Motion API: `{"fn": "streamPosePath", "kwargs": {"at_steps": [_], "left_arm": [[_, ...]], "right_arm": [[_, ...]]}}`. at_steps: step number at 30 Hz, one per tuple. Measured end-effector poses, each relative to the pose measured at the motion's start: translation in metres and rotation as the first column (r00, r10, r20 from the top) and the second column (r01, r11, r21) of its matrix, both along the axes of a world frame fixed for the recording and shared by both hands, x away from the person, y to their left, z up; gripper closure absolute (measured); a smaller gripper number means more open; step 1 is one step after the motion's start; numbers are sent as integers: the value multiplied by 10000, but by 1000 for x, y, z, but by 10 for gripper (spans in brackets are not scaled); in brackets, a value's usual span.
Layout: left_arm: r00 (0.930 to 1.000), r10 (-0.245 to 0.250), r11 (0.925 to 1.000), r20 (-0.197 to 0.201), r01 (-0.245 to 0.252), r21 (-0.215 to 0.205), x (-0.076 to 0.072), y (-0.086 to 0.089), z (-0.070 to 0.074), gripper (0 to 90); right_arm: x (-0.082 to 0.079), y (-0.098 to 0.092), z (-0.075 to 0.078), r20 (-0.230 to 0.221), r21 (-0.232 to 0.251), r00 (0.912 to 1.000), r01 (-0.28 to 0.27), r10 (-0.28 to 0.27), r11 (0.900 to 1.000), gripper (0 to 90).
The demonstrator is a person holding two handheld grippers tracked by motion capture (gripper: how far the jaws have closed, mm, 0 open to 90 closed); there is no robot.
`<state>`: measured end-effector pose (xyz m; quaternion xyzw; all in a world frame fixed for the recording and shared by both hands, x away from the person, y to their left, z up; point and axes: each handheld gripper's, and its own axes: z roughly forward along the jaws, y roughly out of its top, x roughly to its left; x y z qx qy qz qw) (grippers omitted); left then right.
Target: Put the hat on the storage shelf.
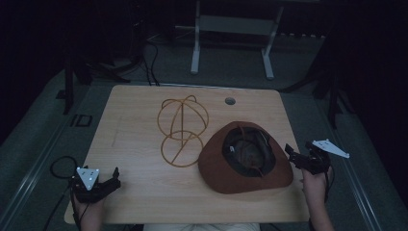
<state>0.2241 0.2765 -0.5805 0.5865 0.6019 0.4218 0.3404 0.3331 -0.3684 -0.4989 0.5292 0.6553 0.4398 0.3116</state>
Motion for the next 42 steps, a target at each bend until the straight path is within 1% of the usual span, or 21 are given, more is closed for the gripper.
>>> {"fn": "streamPosePath", "kwargs": {"at_steps": [1, 5, 6, 8, 9, 11, 12, 15, 19, 20, 23, 25, 27, 29, 31, 32, 34, 35, 36, 39, 42], "left_arm": [[10000, 0, 10000, 0, 0, 0, 0, 0, 0, 40], [10000, -1, 10000, -26, 1, -36, 0, 0, 0, 40], [10000, 2, 10000, -30, -2, -44, 0, 0, 0, 40], [10000, 1, 10000, -36, -1, -43, 0, 0, 0, 40], [10000, 12, 10000, -44, -12, -43, 0, 0, 0, 40], [10000, 10, 10000, -55, -10, -73, 0, 0, 0, 40], [10000, 2, 9999, -74, -3, -106, 0, 0, 0, 40], [10000, 3, 9999, -89, -4, -131, 0, 0, 0, 40], [9999, -10, 10000, -101, 9, -89, 0, 0, 0, 41], [9999, -22, 10000, -106, 21, -77, 0, 0, 0, 40], [9999, -32, 10000, -110, 31, -77, 0, 0, 0, 41], [9999, -40, 10000, -133, 39, -88, 0, 0, 0, 40], [9999, -33, 10000, -128, 32, -83, 0, 0, 0, 40], [9999, -33, 10000, -117, 32, -89, 0, 0, 0, 41], [9999, -44, 10000, -128, 43, -75, 0, 0, 0, 41], [9999, -46, 10000, -137, 45, -77, 0, 0, 0, 41], [9999, -59, 9999, -133, 58, -87, 0, 0, 0, 41], [9999, -60, 9999, -140, 59, -83, 0, 0, 0, 41], [9999, -57, 9999, -125, 56, -95, 0, 0, 0, 41], [9999, -36, 9999, -102, 35, -122, 0, 0, 0, 41], [9999, -39, 9999, -106, 38, -130, 0, 0, 0, 41]], "right_arm": [[0, 0, 0, 0, 0, 10000, 0, 0, 10000, 139], [5, 6, 16, -19, -326, 9988, -492, 492, 9983, 138], [7, 8, 20, -95, -300, 9978, -658, 655, 9974, 138], [10, 12, 27, -247, -421, 9952, -961, 952, 9945, 138], [12, 14, 30, -231, -567, 9941, -1075, 1063, 9926, 138], [15, 19, 36, -242, -669, 9917, -1280, 1266, 9895, 138], [17, 21, 39, -334, -650, 9894, -1435, 1416, 9875, 139], [21, 27, 46, -365, -638, 9859, -1653, 1633, 9842, 141], [29, 34, 50, -486, -501, 9777, -2066, 2042, 9772, 141], [32, 36, 50, -624, -464, 9739, -2213, 2182, 9741, 141], [38, 43, 48, -883, -641, 9672, -2443, 2383, 9676, 141], [43, 46, 44, -1043, -556, 9641, -2506, 2440, 9665, 143], [48, 49, 40, -1248, -478, 9580, -2657, 2582, 9629, 143], [52, 53, 36, -1365, -550, 9566, -2666, 2573, 9622, 142], [57, 55, 32, -1407, -467, 9561, -2657, 2570, 9629, 142], [59, 57, 31, -1405, -600, 9577, -2615, 2512, 9633, 134], [63, 63, 27, -1356, -1283, 9593, -2651, 2479, 9556, 133], [65, 65, 25, -1400, -1361, 9580, -2689, 2501, 9535, 135], [68, 67, 22, -1590, -1276, 9525, -2807, 2598, 9513, 137], [75, 71, 15, -1886, -1323, 9443, -2967, 2698, 9458, 137], [84, 74, 7, -2303, -1223, 9310, -3164, 2832, 9407, 144]]}}
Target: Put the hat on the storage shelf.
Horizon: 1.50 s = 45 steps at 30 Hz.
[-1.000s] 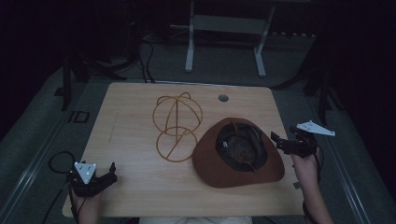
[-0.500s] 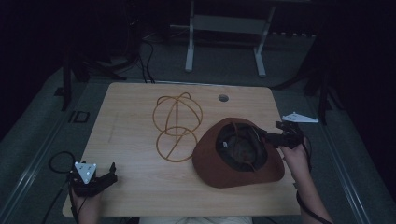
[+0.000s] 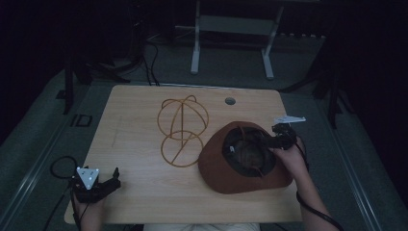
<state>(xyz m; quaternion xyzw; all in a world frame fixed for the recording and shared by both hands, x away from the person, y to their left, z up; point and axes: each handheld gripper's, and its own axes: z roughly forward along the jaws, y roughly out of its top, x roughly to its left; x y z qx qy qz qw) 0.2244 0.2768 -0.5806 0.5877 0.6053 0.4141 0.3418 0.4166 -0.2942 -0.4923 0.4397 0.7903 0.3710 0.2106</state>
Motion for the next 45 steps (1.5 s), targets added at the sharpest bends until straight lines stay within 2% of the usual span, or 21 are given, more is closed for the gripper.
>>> {"fn": "streamPosePath", "kwargs": {"at_steps": [2, 3, 7, 8, 9, 12, 15, 17, 21, 23, 25, 26, 27, 30, 32, 35, 36, 42, 43, 44, 45], "left_arm": [[10000, -15, 10000, -1, 15, -2, 0, 0, 0, 41], [10000, -19, 10000, -7, 19, 3, 0, 0, 0, 41], [10000, -17, 10000, -2, 17, -13, 0, 0, 0, 41], [10000, -14, 10000, -2, 14, -21, 0, 0, 0, 41], [10000, -17, 10000, -2, 17, -21, 0, 0, 0, 41], [10000, -37, 10000, -29, 37, -16, 0, 0, 0, 41], [10000, -38, 10000, -30, 38, -29, 0, 0, 0, 41], [10000, -26, 10000, -17, 25, -37, 0, 0, 0, 41], [10000, -30, 10000, -33, 30, -46, 0, 0, 0, 41], [10000, -31, 10000, -58, 30, -43, 0, 0, 0, 41], [10000, -21, 10000, -52, 21, -55, 0, 0, 0, 41], [10000, -20, 10000, -40, 20, -72, 0, 0, 0, 41], [10000, -24, 10000, -19, 24, -87, 0, 0, 0, 41], [10000, -34, 9999, 6, 34, -116, 0, 1, 0, 41], [10000, -49, 9999, 12, 49, -115, 0, 1, 0, 41], [10000, -49, 9999, -40, 48, -94, 0, 1, 0, 41], [10000, -43, 9999, -15, 43, -111, 0, 1, 0, 41], [10000, -46, 10000, -56, 45, -59, 0, 0, 0, 41], [10000, -58, 10000, -53, 58, -38, 0, 0, 0, 41], [10000, -44, 10000, -50, 44, -20, 0, 0, 0, 41], [10000, -36, 10000, -47, 36, -23, 0, 0, 0, 41]], "right_arm": [[5, 2, -5, -274, -227, 9996, -69, 63, 9997, 159], [8, 3, -9, -346, -444, 9994, -67, 52, 9990, 215], [13, 4, -14, -593, -795, 9982, -179, 132, 9967, 253], [15, 4, -16, -724, -914, 9972, -228, 162, 9956, 299], [18, 6, -20, -1005, -1275, 9947, -358, 230, 9912, 335], [21, 9, -25, -1136, -1703, 9928, -559, 367, 9838, 395], [25, 12, -33, -1478, -1912, 9881, -703, 420, 9790, 469], [25, 12, -35, -1559, -1906, 9869, -719, 421, 9790, 475], [24, 16, -39, -1378, -2146, 9904, -387, 90, 9759, 537], [23, 18, -41, -1283, -2388, 9917, -334, 25, 9705, 555], [21, 23, -45, -968, -2940, 9952, -168, -123, 9557, 595], [21, 23, -45, -968, -2940, 9952, -168, -123, 9557, 595], [21, 25, -46, -873, -3131, 9960, -106, -177, 9497, 617], [18, 30, -49, -451, -3712, 9979, 274, -475, 9282, 751], [16, 31, -49, -177, -3825, 9972, 603, -726, 9220, 812], [13, 28, -44, 279, -3543, 9947, 1024, -990, 9295, 832], [13, 28, -44, 279, -3543, 9947, 1024, -990, 9295, 832], [3, 21, -26, 843, -2451, 9901, 1302, -1127, 9607, 836], [-1, 20, -19, 962, -2019, 9892, 1286, -1110, 9709, 836], [-1, 20, -19, 962, -2019, 9892, 1286, -1110, 9709, 836], [-6, 19, -12, 1121, -1700, 9875, 1288, -1107, 9770, 837]]}}
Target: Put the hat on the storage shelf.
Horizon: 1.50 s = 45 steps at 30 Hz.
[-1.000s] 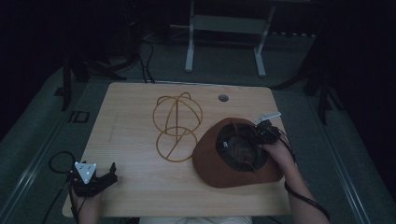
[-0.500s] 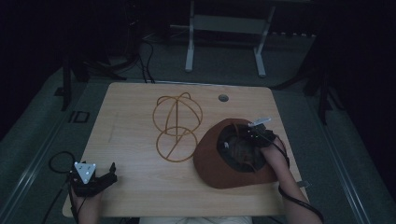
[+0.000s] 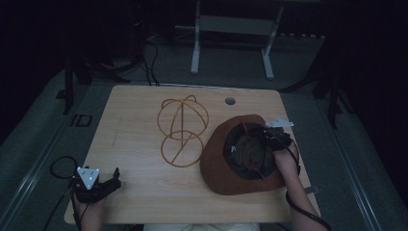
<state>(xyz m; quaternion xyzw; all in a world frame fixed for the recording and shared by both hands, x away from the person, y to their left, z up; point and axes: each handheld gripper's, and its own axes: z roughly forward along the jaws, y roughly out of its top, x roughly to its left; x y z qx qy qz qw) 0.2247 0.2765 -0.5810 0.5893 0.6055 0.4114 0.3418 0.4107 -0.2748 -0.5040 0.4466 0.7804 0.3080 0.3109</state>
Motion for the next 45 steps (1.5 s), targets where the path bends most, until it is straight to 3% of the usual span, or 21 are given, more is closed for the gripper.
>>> {"fn": "streamPosePath", "kwargs": {"at_steps": [8, 12, 19, 24, 26, 28, 30, 32, 35, 38, 45], "left_arm": [[10000, 16, 10000, -44, -16, 5, 1, 0, -1, 41], [9998, 130, 9997, 118, -132, 184, -1, -1, 2, 41], [9998, 202, 9996, 26, -202, 177, -1, -1, 1, 41], [9995, 134, 9999, 287, -135, 16, -3, -3, 5, 41], [9995, -123, 9998, 283, 127, -166, -4, -6, 8, 41], [9971, -646, 9977, 398, 653, -166, -4, -12, 14, 41], [9906, -1242, 9921, 575, 1250, -100, -4, -20, 21, 41], [9830, -1761, 9842, 519, 1748, 282, -4, -30, 28, 41], [9706, -2361, 9713, 470, 2344, 393, -2, -43, 38, 41], [9515, -3050, 9516, 394, 3030, 510, 0, -55, 46, 44], [9025, -4250, 9051, 701, 4231, 413, 0, -91, 70, 45]], "right_arm": [[-14, -2, 27, 673, 952, 9977, -145, 81, 9954, 842], [-23, -6, 47, 1165, 1763, 9931, -332, 126, 9838, 842], [-33, -9, 70, 1800, 2236, 9837, -414, 5, 9738, 842], [-39, -15, 90, 2276, 2782, 9736, -457, -196, 9594, 841], [-39, -19, 97, 2332, 3108, 9719, -424, -329, 9495, 842], [-39, -19, 99, 2365, 3102, 9709, -399, -364, 9498, 841], [-40, -20, 100, 2358, 3105, 9711, -380, -383, 9498, 842], [-41, -20, 101, 2378, 3020, 9705, -345, -402, 9527, 841], [-41, -20, 101, 2375, 3001, 9705, -338, -404, 9533, 841], [-42, -21, 101, 2333, 3009, 9717, -351, -379, 9530, 841], [-46, -26, 99, 2247, 3079, 9738, -367, -352, 9507, 841]]}}
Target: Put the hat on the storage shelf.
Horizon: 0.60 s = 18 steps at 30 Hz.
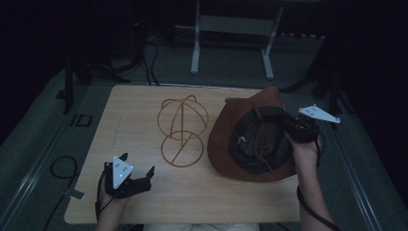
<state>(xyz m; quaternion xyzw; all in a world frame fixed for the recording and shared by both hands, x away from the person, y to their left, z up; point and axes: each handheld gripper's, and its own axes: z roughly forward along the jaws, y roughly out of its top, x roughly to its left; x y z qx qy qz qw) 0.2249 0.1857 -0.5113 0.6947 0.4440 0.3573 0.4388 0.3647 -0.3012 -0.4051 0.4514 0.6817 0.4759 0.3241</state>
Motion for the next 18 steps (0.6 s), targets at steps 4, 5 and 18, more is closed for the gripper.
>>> {"fn": "streamPosePath", "kwargs": {"at_steps": [4, 5, 18], "left_arm": [[9976, -683, 9976, 86, 682, 103, 0, -22, 16, 47], [9965, -831, 9964, 99, 829, 189, 0, -27, 19, 47], [9736, -2279, 9731, 117, 2274, 376, 4, -79, 49, 50]], "right_arm": [[-3, -1, -1, -13, -57, 10000, -52, 52, 10000, 840], [-4, -1, -2, -18, -26, 10000, -70, 70, 10000, 840], [-13, -4, -3, -26, -3, 9998, -186, 186, 9998, 840]]}}
